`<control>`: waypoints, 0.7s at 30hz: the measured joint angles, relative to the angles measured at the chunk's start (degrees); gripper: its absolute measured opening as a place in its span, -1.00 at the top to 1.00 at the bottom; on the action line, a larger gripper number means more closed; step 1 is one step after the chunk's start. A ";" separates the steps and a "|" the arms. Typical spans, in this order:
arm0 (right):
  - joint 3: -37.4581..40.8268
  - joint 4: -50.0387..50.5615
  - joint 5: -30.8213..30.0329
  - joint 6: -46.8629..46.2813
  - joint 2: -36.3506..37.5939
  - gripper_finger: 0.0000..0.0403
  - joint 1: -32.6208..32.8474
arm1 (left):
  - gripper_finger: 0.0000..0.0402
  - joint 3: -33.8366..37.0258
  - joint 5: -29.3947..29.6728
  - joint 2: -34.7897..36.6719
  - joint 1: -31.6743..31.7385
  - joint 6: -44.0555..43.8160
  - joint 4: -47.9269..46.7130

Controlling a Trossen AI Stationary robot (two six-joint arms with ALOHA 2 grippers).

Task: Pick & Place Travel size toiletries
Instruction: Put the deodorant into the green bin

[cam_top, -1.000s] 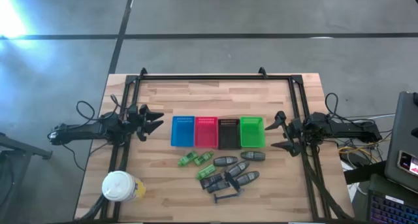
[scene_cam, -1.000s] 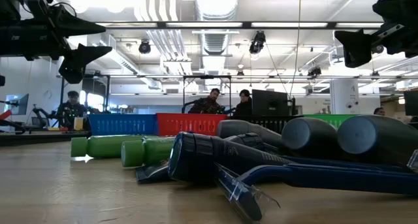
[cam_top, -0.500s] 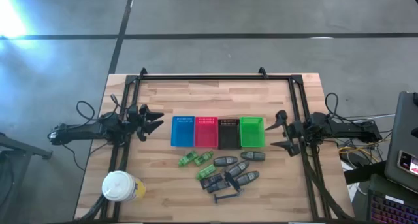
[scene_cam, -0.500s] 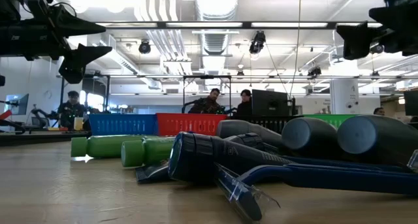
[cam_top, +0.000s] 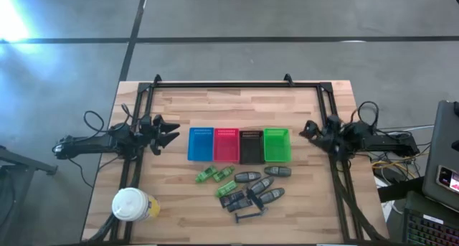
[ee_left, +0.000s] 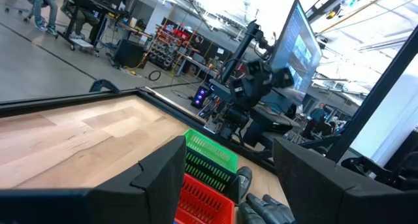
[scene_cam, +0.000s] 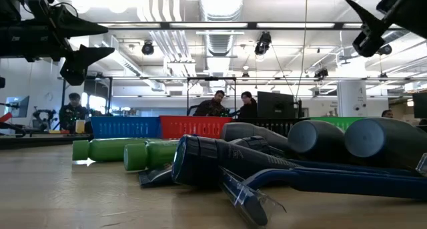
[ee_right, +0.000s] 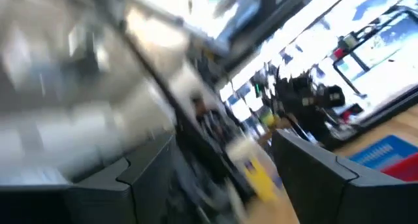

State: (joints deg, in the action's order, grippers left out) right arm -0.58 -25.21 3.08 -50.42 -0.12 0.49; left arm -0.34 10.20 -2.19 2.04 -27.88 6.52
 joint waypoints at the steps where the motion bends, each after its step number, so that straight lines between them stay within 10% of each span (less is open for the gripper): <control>1: 0.00 -1.51 -2.74 -2.18 0.00 -0.21 0.00 | -0.17 0.00 -0.02 0.01 0.01 0.00 0.00; 6: 0.00 -7.41 -13.56 -7.42 0.00 -0.17 0.00 | -0.17 0.00 0.00 0.00 0.01 0.00 -0.02; 21: 0.00 -9.38 -11.79 -15.00 -4.28 -0.14 0.75 | -0.17 0.00 0.00 0.01 0.00 0.00 -0.09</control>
State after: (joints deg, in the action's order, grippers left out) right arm -0.58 -34.59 -8.71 -65.42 -4.40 1.24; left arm -0.34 10.20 -2.17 2.04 -27.88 6.44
